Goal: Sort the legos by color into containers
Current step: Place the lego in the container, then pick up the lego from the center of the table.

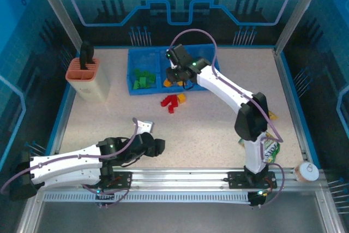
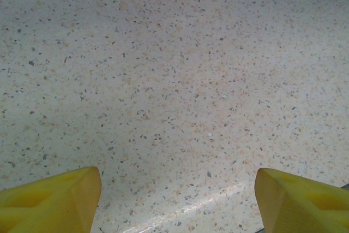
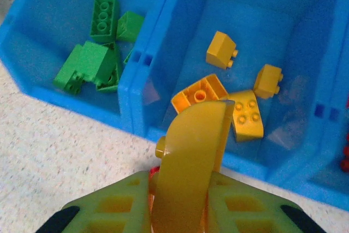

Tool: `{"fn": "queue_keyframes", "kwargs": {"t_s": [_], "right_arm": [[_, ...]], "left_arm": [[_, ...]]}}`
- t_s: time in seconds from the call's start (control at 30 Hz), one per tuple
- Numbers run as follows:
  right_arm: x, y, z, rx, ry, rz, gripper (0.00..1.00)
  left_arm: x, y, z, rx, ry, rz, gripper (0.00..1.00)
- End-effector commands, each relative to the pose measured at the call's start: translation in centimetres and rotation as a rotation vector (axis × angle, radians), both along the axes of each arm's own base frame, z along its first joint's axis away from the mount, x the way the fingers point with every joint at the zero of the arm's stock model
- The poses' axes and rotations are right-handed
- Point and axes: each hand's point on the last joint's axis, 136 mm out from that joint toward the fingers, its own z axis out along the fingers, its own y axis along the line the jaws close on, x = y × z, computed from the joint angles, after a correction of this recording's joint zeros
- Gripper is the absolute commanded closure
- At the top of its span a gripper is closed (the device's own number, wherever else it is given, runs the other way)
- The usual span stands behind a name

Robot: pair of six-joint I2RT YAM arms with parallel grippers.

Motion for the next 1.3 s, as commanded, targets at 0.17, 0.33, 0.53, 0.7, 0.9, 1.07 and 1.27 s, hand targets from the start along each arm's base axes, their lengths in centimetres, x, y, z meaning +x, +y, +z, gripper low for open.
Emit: {"fn": "queue_keyframes", "kwargs": {"t_s": [0.17, 0.33, 0.53, 0.7, 0.9, 1.07, 1.27], "right_arm": [[2.6, -1.0, -5.0, -0.093, 0.117, -0.043, 0.73], [4.0, -1.1, -4.8, -0.092, 0.101, -0.065, 0.69], [3.7, -0.8, -3.0, -0.072, 0.070, -0.055, 0.32], [2.1, -0.7, -2.5, -0.067, 0.041, -0.029, 0.32], [-0.1, -1.5, -4.1, -0.119, 0.050, -0.011, 0.32], [-1.0, -2.5, -6.7, -0.151, 0.094, -0.017, 0.35], [-1.7, -3.3, -10.1, -0.180, 0.161, -0.028, 0.38]], "left_arm": [[-0.3, 1.6, 1.0, -0.021, -0.025, 0.040, 0.24], [-0.2, 1.6, 1.1, -0.020, -0.032, 0.041, 0.24], [-0.1, 1.4, 1.2, -0.017, -0.033, 0.037, 0.25], [0.0, 1.2, 1.1, -0.013, -0.035, 0.034, 0.24], [0.1, 0.9, 1.0, -0.006, -0.035, 0.028, 0.24], [0.2, 0.5, 0.9, -0.006, -0.030, 0.023, 0.24], [0.1, 0.6, 0.9, -0.005, -0.025, 0.026, 0.24]]}}
